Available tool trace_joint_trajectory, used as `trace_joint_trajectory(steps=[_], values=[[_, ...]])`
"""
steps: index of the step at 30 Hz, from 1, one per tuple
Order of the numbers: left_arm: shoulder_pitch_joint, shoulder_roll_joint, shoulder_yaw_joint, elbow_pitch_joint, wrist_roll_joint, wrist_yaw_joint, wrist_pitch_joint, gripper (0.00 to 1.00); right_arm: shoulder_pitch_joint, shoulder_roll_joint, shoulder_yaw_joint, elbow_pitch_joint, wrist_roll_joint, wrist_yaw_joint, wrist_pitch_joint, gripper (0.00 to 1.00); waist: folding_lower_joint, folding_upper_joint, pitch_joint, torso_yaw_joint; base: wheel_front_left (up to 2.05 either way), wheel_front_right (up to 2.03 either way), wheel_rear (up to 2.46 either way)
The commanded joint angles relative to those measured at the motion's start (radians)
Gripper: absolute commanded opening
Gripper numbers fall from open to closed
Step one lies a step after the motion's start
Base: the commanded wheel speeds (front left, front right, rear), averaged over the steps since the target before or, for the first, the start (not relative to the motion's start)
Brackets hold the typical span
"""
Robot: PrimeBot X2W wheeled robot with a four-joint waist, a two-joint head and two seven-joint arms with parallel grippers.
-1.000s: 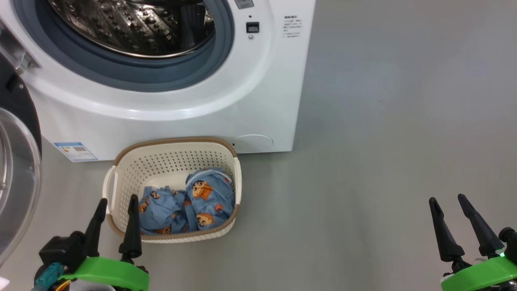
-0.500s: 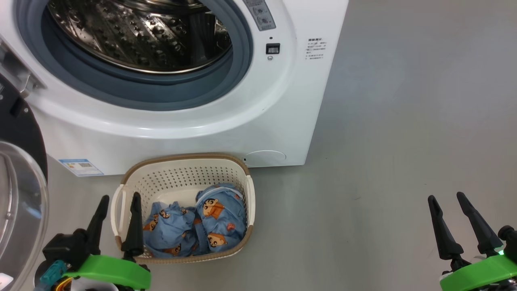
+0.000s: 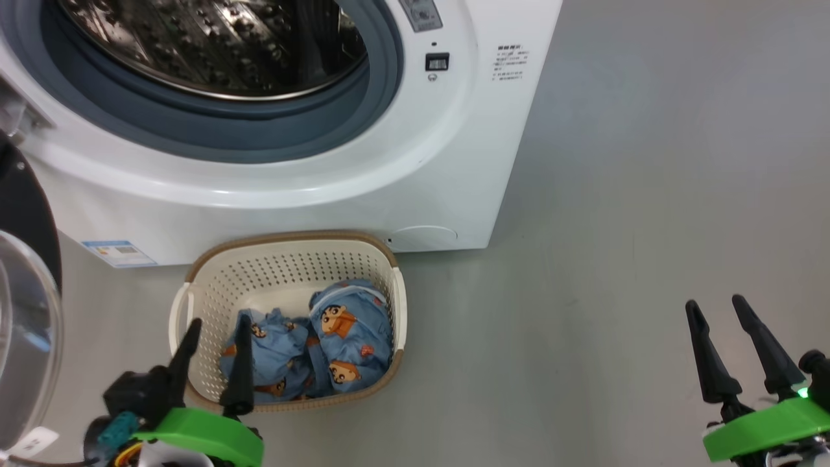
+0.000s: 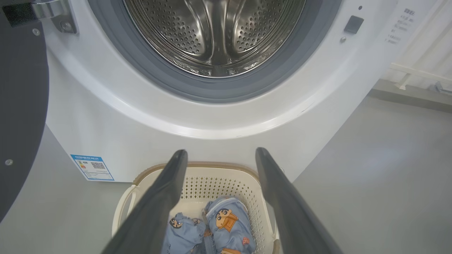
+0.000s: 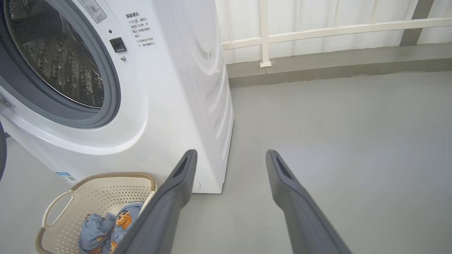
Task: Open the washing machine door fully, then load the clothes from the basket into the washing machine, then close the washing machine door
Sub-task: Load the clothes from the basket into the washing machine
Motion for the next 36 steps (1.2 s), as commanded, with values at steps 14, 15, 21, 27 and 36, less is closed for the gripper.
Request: trace_joint_trajectory(steps=[14,15,21,27,36], values=[[-0.227,0.019,-0.027,0.351,0.095,-0.002,-0.006,1.0,-0.101,-0.007,0.032,-0.046,0.012,0.006,-0.012,1.0,0.0,0.0,0.181,-0.026,0.0,0.0,0.0],[-0.249,0.02,-0.027,0.384,0.102,-0.002,-0.006,1.0,-0.109,-0.008,0.033,-0.047,0.013,0.006,-0.012,1.0,0.0,0.0,0.195,-0.028,0.0,0.0,0.0],[-0.386,0.036,-0.029,0.592,0.151,0.014,-0.006,1.0,-0.155,-0.003,0.044,-0.057,0.016,0.006,-0.012,1.0,0.0,0.0,0.273,-0.044,0.0,0.0,0.0],[-0.518,0.055,-0.047,0.776,0.187,0.043,-0.006,1.0,-0.192,-0.001,0.056,-0.064,0.017,0.006,-0.012,1.0,0.0,0.0,0.334,-0.058,0.0,0.0,0.0],[-0.677,0.09,-0.076,0.957,0.213,0.063,0.015,1.0,-0.24,-0.001,0.065,-0.08,0.021,0.006,-0.012,1.0,0.0,0.0,0.416,-0.073,0.0,0.0,0.0]])
